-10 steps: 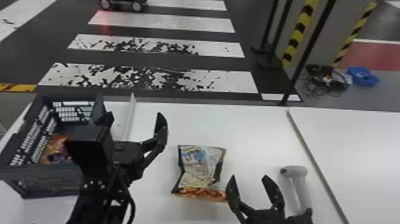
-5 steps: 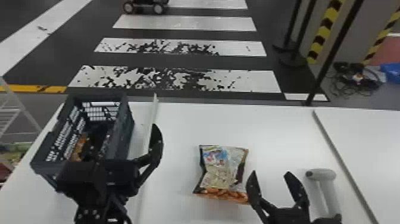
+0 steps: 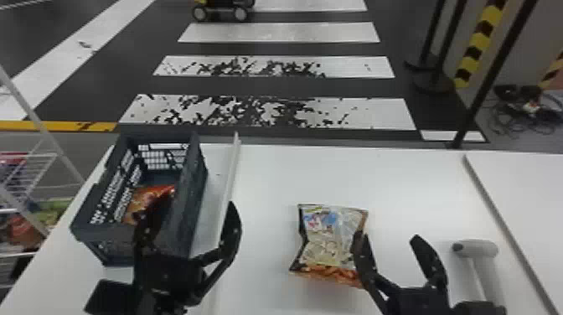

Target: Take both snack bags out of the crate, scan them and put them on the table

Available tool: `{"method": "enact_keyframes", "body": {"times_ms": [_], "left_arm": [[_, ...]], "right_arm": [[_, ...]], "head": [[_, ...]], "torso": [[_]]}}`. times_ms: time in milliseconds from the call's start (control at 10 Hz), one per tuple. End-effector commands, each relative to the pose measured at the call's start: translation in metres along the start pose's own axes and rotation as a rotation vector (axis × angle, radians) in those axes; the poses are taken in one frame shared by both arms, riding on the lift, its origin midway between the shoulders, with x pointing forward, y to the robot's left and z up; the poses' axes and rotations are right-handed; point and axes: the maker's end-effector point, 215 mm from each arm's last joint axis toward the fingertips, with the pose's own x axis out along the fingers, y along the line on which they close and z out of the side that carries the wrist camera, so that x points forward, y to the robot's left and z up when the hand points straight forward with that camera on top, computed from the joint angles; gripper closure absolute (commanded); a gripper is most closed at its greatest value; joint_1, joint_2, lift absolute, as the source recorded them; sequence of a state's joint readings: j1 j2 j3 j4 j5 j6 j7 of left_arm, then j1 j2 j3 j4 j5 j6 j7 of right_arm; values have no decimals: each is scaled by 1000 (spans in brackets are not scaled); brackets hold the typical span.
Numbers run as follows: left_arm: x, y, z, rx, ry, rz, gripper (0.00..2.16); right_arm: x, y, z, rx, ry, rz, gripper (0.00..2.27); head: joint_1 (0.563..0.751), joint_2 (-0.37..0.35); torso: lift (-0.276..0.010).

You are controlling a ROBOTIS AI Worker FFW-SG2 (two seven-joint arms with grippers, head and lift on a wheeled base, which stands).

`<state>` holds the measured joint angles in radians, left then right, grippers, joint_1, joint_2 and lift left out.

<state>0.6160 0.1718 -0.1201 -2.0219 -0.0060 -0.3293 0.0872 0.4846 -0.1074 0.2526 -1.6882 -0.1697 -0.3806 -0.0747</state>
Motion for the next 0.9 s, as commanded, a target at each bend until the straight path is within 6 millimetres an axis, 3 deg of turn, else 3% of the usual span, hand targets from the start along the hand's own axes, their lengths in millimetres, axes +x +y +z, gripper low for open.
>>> {"method": "enact_keyframes", "body": {"times_ms": [0,200,300,500,600,800], "left_arm": [[-13,6,-10,-4,-5,3,76],[-30,6,-24,-26,11,5,80],[-35,7,-35,-47,30,-1,83],[-45,7,-41,-44,49,-12,90],[-52,5,-44,-42,55,-29,103],[-60,-9,-47,-58,38,-78,103]], "right_arm": [[2,14,-1,-22,21,28,184],[4,30,-4,-29,44,56,340],[4,39,-9,-36,66,88,623],[5,57,-21,-97,124,143,1794],[6,68,-27,-141,151,173,2047],[15,70,-41,-180,209,210,2240]], "head": [[695,66],[695,104],[695,112],[695,151],[695,172],[695,198]], "torso": [[-94],[-94],[-94],[-94],[-94],[-94]]}}
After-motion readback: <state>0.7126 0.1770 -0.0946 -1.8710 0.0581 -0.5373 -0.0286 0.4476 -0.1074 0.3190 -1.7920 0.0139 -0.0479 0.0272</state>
